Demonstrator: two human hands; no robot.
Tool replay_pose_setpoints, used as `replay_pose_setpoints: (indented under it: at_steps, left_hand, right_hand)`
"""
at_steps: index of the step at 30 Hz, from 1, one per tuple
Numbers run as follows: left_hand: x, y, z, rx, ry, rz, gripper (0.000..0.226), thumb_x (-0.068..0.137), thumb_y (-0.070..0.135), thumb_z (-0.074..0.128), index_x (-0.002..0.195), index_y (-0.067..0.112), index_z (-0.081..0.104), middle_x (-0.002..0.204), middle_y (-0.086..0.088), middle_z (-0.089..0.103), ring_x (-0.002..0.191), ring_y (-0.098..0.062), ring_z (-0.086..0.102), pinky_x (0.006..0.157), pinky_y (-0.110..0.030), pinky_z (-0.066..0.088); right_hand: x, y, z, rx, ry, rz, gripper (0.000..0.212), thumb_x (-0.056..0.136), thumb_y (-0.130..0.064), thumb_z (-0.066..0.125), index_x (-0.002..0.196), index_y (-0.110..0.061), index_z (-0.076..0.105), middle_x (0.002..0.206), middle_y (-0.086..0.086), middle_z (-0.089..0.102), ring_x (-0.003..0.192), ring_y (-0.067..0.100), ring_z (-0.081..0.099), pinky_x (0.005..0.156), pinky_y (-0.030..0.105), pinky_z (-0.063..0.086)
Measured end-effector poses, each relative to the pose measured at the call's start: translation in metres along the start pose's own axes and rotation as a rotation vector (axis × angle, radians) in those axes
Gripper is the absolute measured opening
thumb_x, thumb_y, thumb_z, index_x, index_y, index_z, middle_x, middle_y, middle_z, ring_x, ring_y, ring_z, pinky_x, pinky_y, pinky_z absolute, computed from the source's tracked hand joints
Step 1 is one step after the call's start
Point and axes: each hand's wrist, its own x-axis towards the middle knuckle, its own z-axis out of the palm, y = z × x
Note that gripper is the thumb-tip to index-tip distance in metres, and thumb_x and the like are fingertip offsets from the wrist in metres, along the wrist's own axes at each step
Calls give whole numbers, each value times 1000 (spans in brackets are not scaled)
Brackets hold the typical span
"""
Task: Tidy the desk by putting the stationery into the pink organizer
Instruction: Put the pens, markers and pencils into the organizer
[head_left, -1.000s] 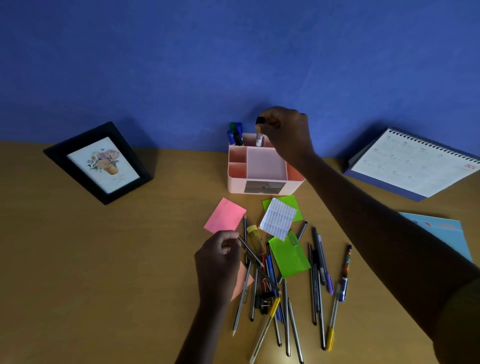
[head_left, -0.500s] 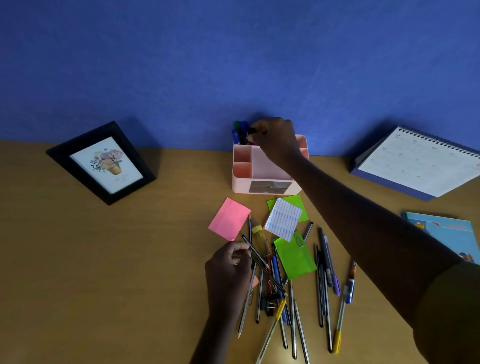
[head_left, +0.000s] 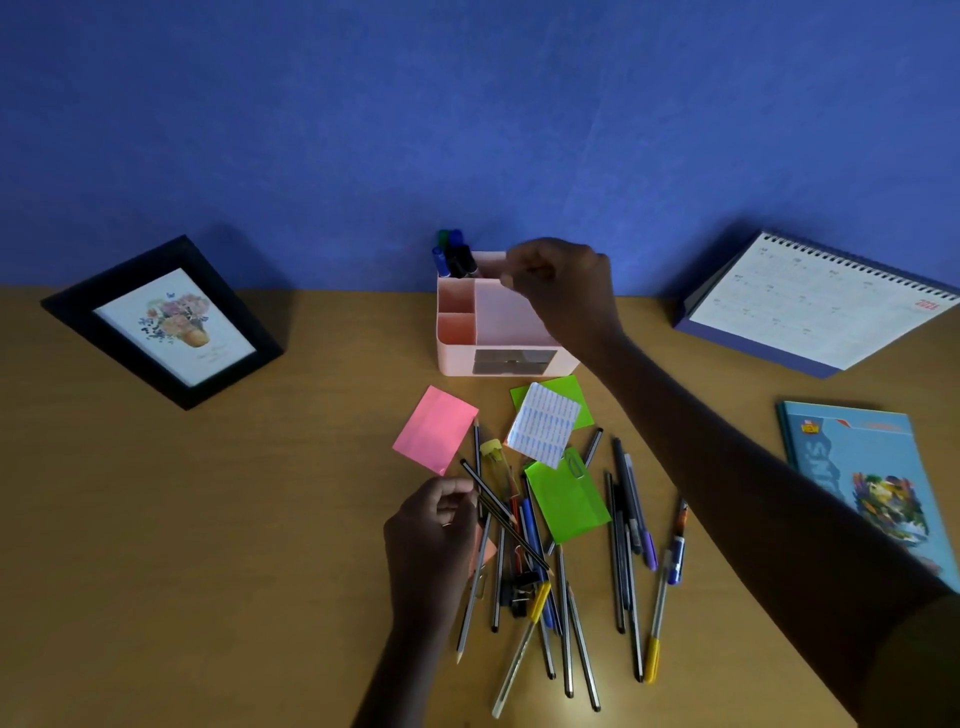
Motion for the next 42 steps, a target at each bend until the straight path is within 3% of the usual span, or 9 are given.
replay_pose_setpoints:
  at_steps: [3,8,13,19,24,28,33,36,42]
  left_hand:
    - [-6,3,6,-21,-15,-15,15,92,7,77,100,19,82,91,16,79,83,7,74,74,-9,55]
    - [-21,11,25,-60,-80,-26,15,93,8,77,98,21,81,87,15,79,80,3,74,73,-13,57]
    - [-40,20,48,-53,-145,7,15,93,10,78,100,22,82,89,17,79,84,5,74,75,-10,56]
    - [-64,27,78,-20,-217,52,14,91,9,78,99,19,82,89,13,79,83,3,73,72,-11,55]
    - [-82,29,100,-18,-256,66,14,91,9,77,98,20,81,88,12,79,82,1,73,73,-21,60]
    - [-91,26,113,-19,-300,50,14,93,8,77,100,19,81,91,12,79,84,0,73,74,-22,59]
    - [-98,30,119,2,-319,103,14,94,11,77,103,20,80,92,14,77,85,0,72,73,-15,56]
    - [-97,36,123,1,-331,99,13,94,14,77,102,24,79,89,17,77,83,2,72,71,-13,55]
    - [-87,43,132,13,-340,165,16,95,16,76,107,26,80,97,18,78,89,2,73,79,-28,63]
  right_hand:
    - [-44,7,-25,81,-23,115,11,95,-25,79,104,-18,81,99,-8,80,87,6,75,79,26,61]
    - [-127,38,-57,162,-54,329,12,95,-17,79,106,-21,82,84,-8,79,73,7,75,71,24,62]
    - [-208,71,-86,204,-61,537,14,95,-11,79,102,-22,81,79,-1,79,70,17,76,74,43,67]
    - [-281,90,-104,49,-48,465,17,96,-11,77,104,-25,76,85,-12,74,76,3,73,65,21,60]
    - [-323,100,-91,-56,-108,390,16,98,-12,74,106,-25,76,97,-14,73,82,5,71,64,31,61]
    - [-330,94,-76,-136,-106,400,7,101,-21,68,96,-24,72,84,-9,67,68,7,63,56,37,55]
    - [-336,90,-59,-258,-142,442,12,104,-27,60,106,-24,71,89,-7,67,65,4,64,51,23,54]
    - [-340,90,-54,-284,-138,434,7,102,-21,70,108,-18,73,92,-2,71,64,4,64,48,15,47]
    - [-335,85,-53,-348,-66,457,17,104,-26,65,91,-17,69,77,-4,63,51,1,50,43,13,32]
